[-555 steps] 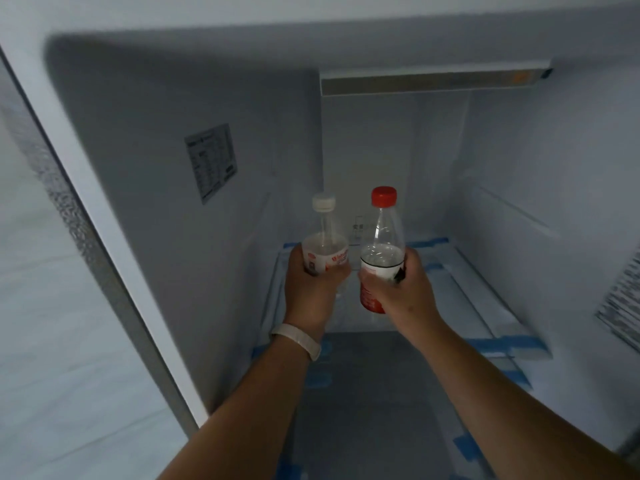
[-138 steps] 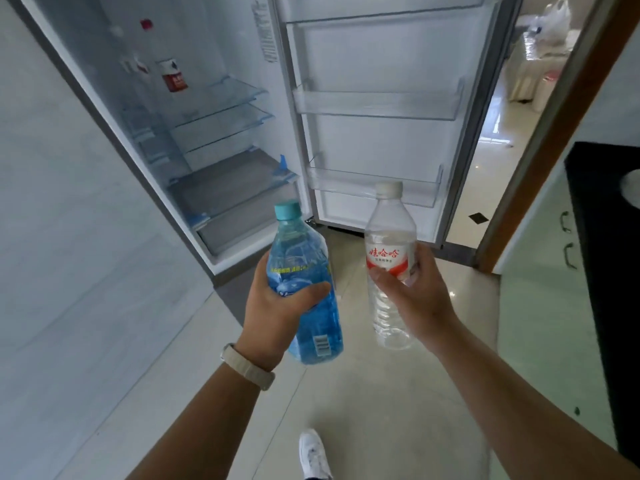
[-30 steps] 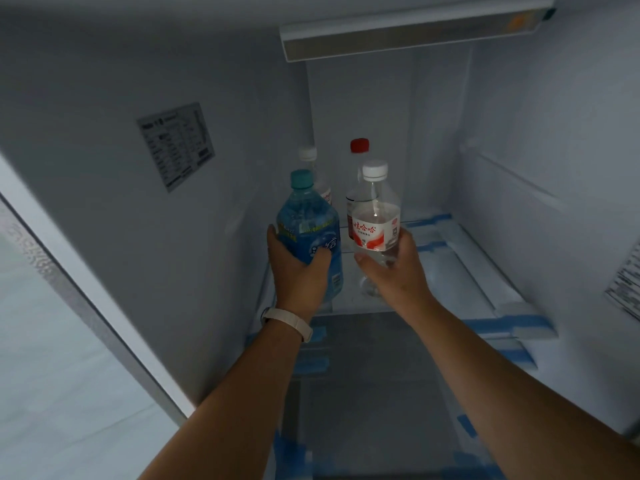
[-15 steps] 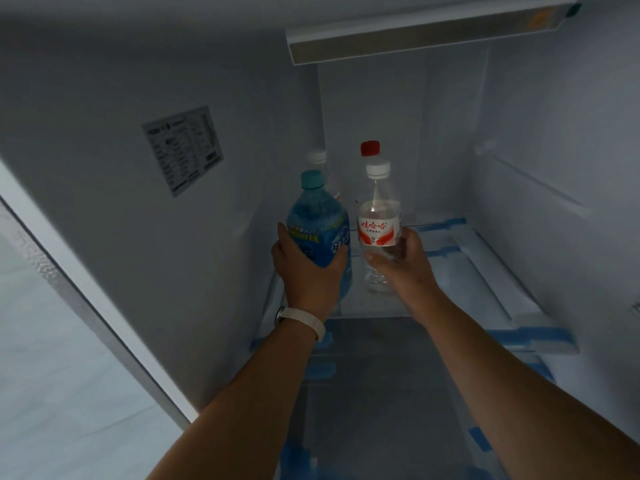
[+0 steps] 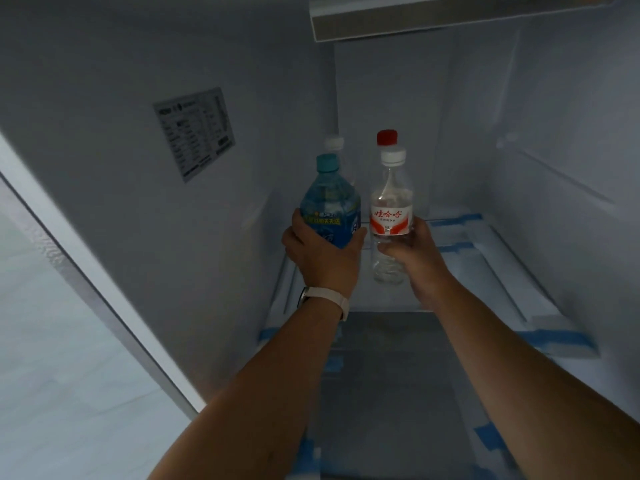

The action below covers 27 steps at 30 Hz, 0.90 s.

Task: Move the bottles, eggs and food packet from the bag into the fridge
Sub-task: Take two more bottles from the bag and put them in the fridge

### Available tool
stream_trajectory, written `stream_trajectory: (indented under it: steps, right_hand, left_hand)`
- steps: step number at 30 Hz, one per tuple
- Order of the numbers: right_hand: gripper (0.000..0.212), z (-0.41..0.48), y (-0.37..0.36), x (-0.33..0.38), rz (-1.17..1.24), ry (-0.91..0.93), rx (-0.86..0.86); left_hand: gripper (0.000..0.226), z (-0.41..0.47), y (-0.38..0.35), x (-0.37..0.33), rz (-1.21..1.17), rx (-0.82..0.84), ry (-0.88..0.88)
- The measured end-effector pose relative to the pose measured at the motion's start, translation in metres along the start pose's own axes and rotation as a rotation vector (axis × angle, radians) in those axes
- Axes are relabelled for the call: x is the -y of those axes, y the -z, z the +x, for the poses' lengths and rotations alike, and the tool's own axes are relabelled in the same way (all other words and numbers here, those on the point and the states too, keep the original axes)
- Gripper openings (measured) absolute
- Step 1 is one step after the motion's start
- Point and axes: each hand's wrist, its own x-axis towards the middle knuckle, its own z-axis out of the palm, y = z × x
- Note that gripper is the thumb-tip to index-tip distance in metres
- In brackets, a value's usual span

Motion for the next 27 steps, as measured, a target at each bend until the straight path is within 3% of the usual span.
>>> stream_trajectory:
  steps: [5,10,13,18,23,27]
  right_hand:
    - [0.065,-0.006,0.000,-0.003,-0.006,0.019,-0.008]
    - [0.072,-0.019,0.006,-0.001,-0.067,0.004,-0.054]
    - [0.072,-0.035,0.012,0.005,-0.203,-0.006,-0.145]
    - [0.057,-0.076,0.017,0.016,-0.534,0.129,-0.183]
    - [0.050,-0.121,0.028,0.030,-1.050,0.280,-0.008]
    - [0.050,-0.149,0.033,0.034,-1.215,0.300,0.080]
  left_hand:
    - [0.113,0.000,0.004,-0.001,-0.023,0.025,0.026]
    - [0.099,-0.008,0.011,0.007,-0.067,0.089,0.074]
    - [0.086,-0.015,0.018,0.026,-0.056,0.210,0.051]
    - [0.071,-0.049,0.057,0.007,0.174,0.356,-0.132]
    - [0.057,-0.067,0.089,-0.001,0.520,0.439,-0.468]
    - [0.057,-0.075,0.107,0.005,0.637,0.495,-0.582]
